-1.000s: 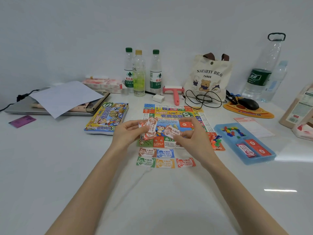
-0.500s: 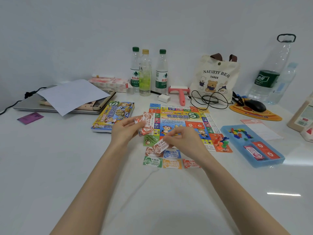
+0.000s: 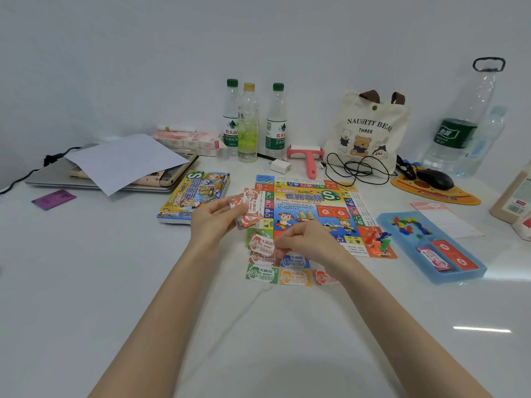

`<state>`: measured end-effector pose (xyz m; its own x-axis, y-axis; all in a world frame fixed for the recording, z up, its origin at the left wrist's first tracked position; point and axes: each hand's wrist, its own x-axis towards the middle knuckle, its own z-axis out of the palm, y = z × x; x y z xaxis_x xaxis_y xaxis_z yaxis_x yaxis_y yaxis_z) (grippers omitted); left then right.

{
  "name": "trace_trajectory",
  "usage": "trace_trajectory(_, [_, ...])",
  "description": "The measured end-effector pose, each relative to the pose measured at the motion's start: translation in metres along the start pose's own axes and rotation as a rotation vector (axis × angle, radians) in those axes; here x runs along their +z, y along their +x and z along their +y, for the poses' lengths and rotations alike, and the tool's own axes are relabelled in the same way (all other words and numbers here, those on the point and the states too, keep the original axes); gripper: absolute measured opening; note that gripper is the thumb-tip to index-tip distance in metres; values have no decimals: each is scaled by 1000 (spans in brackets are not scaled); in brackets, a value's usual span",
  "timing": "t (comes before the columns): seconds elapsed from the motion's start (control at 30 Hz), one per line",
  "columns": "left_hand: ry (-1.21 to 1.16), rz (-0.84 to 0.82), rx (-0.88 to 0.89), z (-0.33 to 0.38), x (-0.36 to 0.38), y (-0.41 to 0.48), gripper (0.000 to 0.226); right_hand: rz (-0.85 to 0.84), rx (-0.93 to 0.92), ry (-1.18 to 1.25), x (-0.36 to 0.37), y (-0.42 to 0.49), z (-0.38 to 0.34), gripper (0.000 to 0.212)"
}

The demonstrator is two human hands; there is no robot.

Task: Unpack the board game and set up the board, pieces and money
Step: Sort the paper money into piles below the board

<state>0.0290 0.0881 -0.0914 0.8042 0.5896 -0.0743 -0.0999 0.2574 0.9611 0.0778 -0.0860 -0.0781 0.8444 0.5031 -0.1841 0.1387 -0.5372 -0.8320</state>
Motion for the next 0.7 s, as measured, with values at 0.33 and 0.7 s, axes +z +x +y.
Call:
trace_trajectory(0.33, [6,-5,-11,0,0,0,21,-138,73,-236,-10,10,-6,27])
trace_trajectory(0.7, [1,-27,-1,0,2,-2,19,-69,-2,-404,-1,21,2,20])
